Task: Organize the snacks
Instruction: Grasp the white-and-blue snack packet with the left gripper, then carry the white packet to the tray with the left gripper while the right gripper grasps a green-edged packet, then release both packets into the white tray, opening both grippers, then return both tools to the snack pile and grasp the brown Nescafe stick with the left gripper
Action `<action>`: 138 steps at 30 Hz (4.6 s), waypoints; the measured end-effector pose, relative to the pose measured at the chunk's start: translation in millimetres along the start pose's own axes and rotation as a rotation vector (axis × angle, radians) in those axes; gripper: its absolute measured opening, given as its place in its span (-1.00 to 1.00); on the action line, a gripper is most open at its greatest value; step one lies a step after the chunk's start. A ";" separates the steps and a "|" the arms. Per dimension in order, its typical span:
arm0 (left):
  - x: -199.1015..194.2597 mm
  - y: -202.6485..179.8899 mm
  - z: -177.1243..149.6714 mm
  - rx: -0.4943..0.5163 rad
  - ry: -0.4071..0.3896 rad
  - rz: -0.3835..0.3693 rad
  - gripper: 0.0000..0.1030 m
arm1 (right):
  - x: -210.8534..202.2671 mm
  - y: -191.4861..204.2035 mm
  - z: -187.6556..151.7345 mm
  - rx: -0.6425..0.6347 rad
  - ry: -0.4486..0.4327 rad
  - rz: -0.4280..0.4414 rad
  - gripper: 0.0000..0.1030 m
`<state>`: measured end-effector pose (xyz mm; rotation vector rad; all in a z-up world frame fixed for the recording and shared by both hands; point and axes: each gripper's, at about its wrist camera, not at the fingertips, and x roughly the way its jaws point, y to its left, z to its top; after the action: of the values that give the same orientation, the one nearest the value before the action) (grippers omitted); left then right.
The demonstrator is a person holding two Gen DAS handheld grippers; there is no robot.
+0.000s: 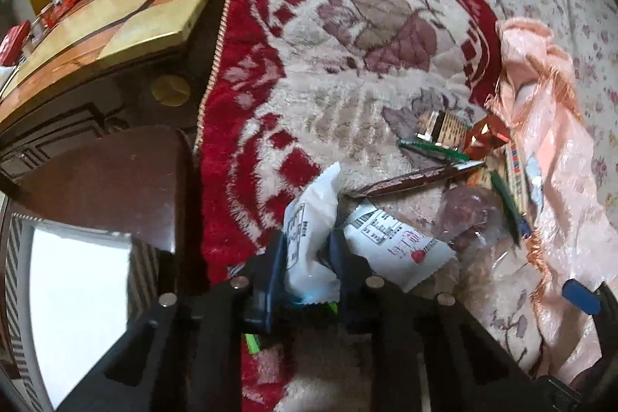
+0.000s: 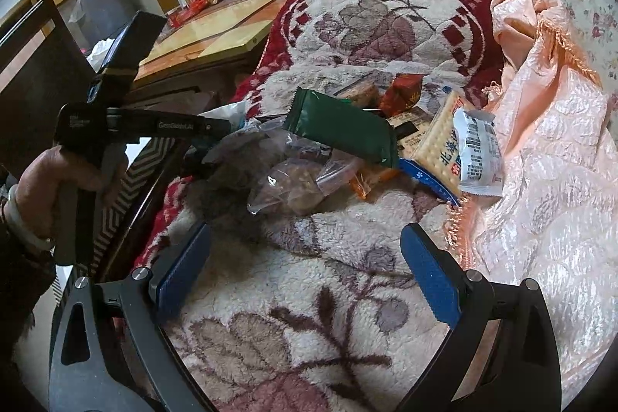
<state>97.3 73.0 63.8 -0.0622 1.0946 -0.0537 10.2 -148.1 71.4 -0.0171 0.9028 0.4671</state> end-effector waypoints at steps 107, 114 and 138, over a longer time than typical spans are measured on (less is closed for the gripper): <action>-105.1 201.1 -198.5 -0.628 -0.041 0.255 0.20 | 116.9 296.8 7.3 -0.604 0.269 0.319 -0.24; -121.4 191.6 -194.2 -0.630 -0.091 0.261 0.44 | 85.8 277.9 14.8 -0.550 0.215 0.352 -0.14; -108.0 59.2 -123.1 -0.362 -0.106 0.059 0.61 | 15.5 52.3 -3.8 -0.178 0.138 0.107 -0.13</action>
<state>-60.8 137.2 98.7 -0.3537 0.9890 0.1994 -5.3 -95.9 66.6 -0.1661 0.9978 0.6508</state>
